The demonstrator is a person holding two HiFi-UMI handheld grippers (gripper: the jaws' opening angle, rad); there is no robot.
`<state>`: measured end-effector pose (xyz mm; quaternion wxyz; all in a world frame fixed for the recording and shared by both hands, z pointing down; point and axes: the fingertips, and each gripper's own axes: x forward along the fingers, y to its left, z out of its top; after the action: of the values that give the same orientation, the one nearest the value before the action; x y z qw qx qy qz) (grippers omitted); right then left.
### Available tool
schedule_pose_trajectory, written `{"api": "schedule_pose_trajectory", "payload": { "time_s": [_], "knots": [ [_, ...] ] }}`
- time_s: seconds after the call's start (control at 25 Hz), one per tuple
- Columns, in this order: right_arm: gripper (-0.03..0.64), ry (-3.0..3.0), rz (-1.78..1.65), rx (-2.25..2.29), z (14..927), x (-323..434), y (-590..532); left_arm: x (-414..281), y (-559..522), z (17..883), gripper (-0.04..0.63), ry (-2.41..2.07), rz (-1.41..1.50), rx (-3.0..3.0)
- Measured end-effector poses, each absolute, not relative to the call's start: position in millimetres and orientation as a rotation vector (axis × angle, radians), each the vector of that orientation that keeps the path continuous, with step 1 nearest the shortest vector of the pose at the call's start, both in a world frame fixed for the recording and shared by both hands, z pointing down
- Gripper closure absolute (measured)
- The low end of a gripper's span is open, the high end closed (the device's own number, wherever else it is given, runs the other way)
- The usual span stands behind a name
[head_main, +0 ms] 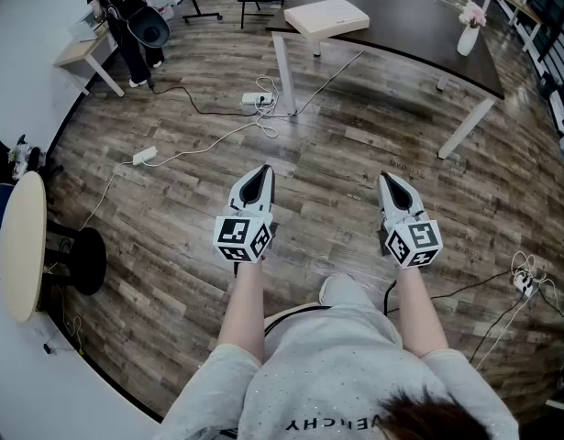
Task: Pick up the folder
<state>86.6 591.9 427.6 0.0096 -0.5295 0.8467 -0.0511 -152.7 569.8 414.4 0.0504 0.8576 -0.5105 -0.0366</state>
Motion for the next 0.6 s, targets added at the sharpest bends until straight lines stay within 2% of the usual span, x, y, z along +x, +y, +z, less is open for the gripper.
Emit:
{"api": "schedule_pose_trajectory", "payload": {
  "time_s": [0.6],
  "knots": [
    [0.618, 2.657, -0.183, -1.635, 439.1, 90.8, 540.5, -144.8, 521.0, 431.4, 0.597, -1.540, -0.106, 2.594]
  ]
}}
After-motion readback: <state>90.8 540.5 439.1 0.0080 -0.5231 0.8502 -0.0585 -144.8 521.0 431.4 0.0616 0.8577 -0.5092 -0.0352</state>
